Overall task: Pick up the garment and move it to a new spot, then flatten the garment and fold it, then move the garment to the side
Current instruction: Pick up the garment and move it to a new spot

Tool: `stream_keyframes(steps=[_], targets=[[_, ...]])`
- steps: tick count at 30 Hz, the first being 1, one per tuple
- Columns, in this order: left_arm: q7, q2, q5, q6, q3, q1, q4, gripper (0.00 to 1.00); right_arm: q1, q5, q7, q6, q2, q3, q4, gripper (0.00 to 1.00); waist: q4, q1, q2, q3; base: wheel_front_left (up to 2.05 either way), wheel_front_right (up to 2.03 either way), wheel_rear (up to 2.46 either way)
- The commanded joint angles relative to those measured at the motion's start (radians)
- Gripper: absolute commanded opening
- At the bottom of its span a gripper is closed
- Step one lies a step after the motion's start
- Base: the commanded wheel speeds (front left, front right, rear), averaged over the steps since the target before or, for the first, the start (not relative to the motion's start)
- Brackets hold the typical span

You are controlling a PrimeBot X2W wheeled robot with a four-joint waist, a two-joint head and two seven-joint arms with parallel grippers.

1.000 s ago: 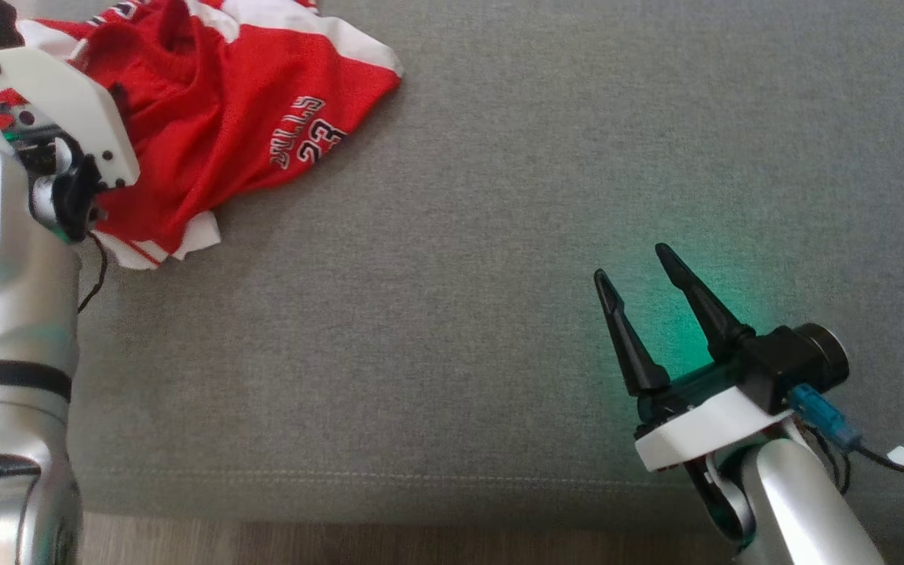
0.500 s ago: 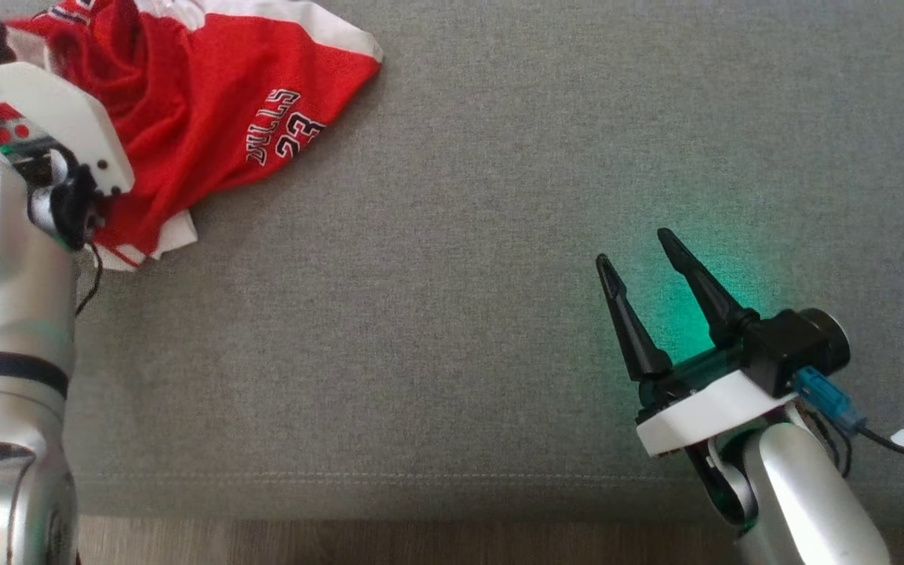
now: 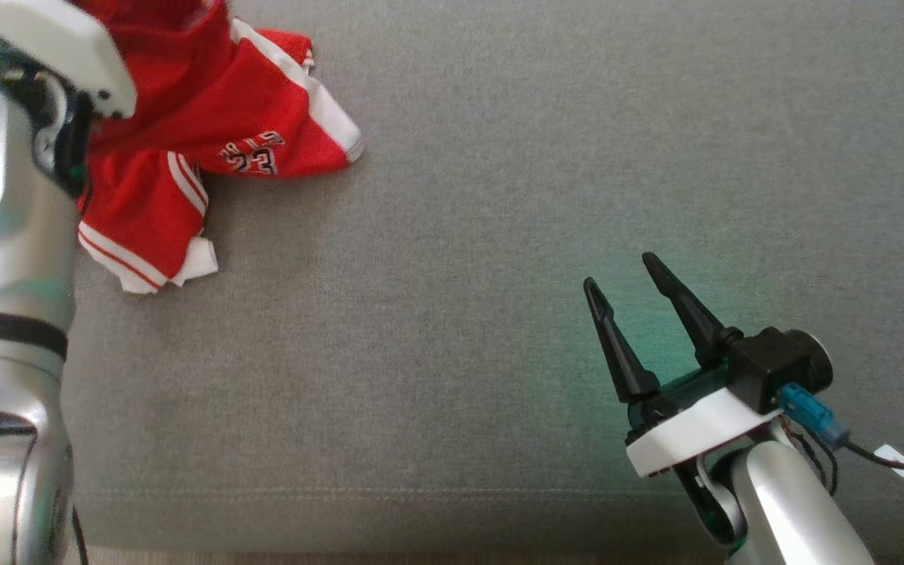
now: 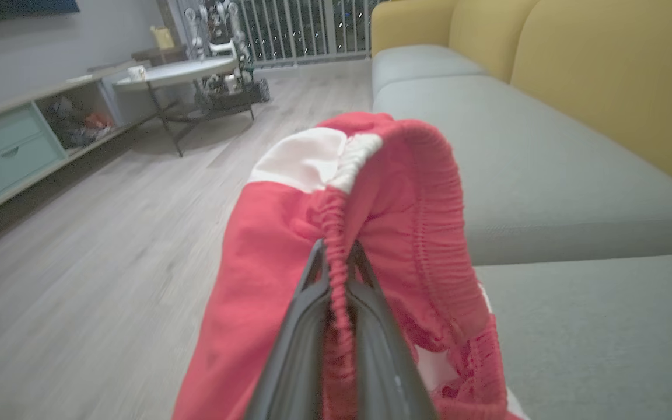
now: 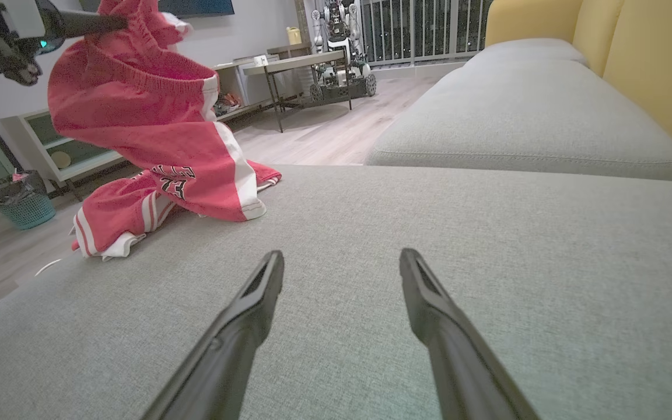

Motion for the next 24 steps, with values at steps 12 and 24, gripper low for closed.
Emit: stream_keyframes(steps=[12, 24], targets=[[-0.026, -0.015, -0.009, -0.038, -0.097, -0.114, -0.190, 0.00, 0.010, 0.062, -0.009, 0.000, 0.016, 0.028, -0.050, 1.00, -0.158, 0.0000, 0.0000, -0.113, 0.00, 0.00, 0.00], [0.075, -0.078, -0.178, -0.041, -0.194, -0.081, -0.364, 0.00, 0.027, 0.111, -0.009, 0.000, 0.016, 0.019, -0.070, 1.00, -0.400, 0.0000, 0.0000, -0.142, 0.00, 0.00, 0.00]])
